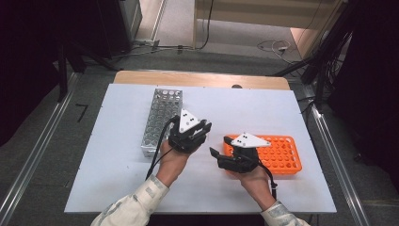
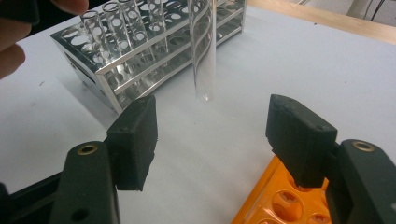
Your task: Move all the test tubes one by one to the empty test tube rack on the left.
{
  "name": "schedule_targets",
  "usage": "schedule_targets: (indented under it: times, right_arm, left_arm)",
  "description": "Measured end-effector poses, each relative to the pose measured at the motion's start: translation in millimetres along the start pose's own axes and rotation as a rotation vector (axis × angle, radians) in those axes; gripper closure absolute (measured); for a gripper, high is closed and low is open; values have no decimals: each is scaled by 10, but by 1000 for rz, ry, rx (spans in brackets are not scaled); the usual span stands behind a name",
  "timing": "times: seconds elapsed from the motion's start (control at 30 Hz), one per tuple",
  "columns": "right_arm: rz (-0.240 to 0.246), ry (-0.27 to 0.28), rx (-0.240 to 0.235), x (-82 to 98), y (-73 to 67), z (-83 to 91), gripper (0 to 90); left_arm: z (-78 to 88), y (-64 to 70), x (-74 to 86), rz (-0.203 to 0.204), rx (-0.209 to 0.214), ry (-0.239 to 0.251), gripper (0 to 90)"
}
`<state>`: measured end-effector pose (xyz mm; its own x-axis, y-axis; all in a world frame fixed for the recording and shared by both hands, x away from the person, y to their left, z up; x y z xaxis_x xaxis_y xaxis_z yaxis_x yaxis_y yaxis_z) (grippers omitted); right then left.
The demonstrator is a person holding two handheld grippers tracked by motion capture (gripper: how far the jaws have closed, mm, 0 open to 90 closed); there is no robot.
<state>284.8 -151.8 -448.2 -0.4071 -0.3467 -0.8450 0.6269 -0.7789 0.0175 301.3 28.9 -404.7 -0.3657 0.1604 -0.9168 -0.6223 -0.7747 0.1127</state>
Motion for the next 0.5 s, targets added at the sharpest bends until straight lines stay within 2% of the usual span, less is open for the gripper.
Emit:
schedule_targets:
  times: [0.27, 0.5]
  right_arm:
    - [-3, 0, 0, 1, 16, 11, 325]
    - [-8, 0, 5, 2, 28, 20, 325]
  left_arm:
    - [17, -238, -113, 24, -67, 14, 754]
    - [46, -434, -139, 36, -132, 14, 754]
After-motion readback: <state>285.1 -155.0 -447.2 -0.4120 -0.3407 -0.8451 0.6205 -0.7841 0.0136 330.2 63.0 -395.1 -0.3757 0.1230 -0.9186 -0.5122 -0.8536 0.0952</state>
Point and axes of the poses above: each handheld gripper's, and its own axes: z roughly backward along the jaws, x roughly out of its underside, y roughly to its right, the point moved 2 cm from there along -z, roughly forward along the jaws, and after that the axes turned 6 degrees about x, right-handed, at the moved point
